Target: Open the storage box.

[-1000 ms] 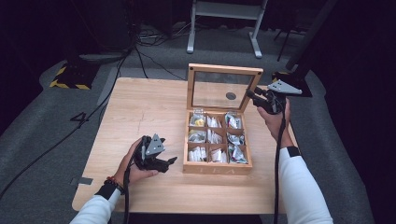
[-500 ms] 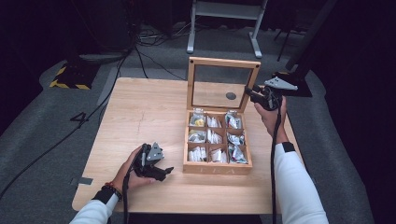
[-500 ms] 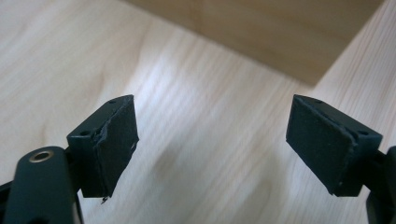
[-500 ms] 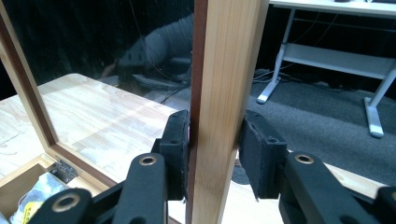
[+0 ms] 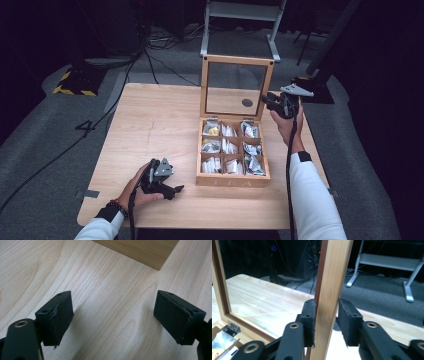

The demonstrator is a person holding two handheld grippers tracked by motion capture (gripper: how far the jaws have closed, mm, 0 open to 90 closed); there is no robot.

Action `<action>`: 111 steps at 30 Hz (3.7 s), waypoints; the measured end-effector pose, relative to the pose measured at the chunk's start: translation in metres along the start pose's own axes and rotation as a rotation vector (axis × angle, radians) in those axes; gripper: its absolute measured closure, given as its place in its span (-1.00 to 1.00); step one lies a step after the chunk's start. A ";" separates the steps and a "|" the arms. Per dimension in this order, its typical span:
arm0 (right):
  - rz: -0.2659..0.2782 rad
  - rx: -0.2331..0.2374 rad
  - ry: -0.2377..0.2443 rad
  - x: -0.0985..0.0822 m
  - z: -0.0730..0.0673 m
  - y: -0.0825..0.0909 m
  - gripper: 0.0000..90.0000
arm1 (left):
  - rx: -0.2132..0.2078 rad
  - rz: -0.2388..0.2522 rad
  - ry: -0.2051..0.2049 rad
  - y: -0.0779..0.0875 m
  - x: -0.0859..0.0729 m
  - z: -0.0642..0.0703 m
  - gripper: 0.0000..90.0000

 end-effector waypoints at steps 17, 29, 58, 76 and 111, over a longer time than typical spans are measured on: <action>-0.050 0.035 0.004 -0.027 -0.008 -0.007 0.45 | -0.007 0.000 -0.005 -0.001 0.000 0.001 -0.64; -0.115 0.063 0.021 -0.060 -0.020 -0.002 0.24 | -0.014 0.001 0.009 -0.001 0.000 0.001 -0.65; -0.091 0.244 0.096 -0.078 -0.054 0.095 -0.25 | -0.015 -0.001 0.016 -0.002 0.000 0.001 -0.66; -0.062 0.341 0.193 -0.072 -0.101 0.127 -0.12 | -0.017 -0.002 0.014 -0.002 0.000 0.001 -0.66; -0.167 0.411 0.245 -0.091 -0.152 0.110 0.48 | -0.019 -0.005 0.008 -0.002 0.000 0.000 -0.67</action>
Point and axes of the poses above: each handheld gripper's, and its own axes: y roughly backward along the jaws, x roughly out of its top, z roughly to its right, the point moved 9 cm from there along -y, roughly forward along the jaws, and after that the axes turned 13 degrees about y, right-handed, at the moved point
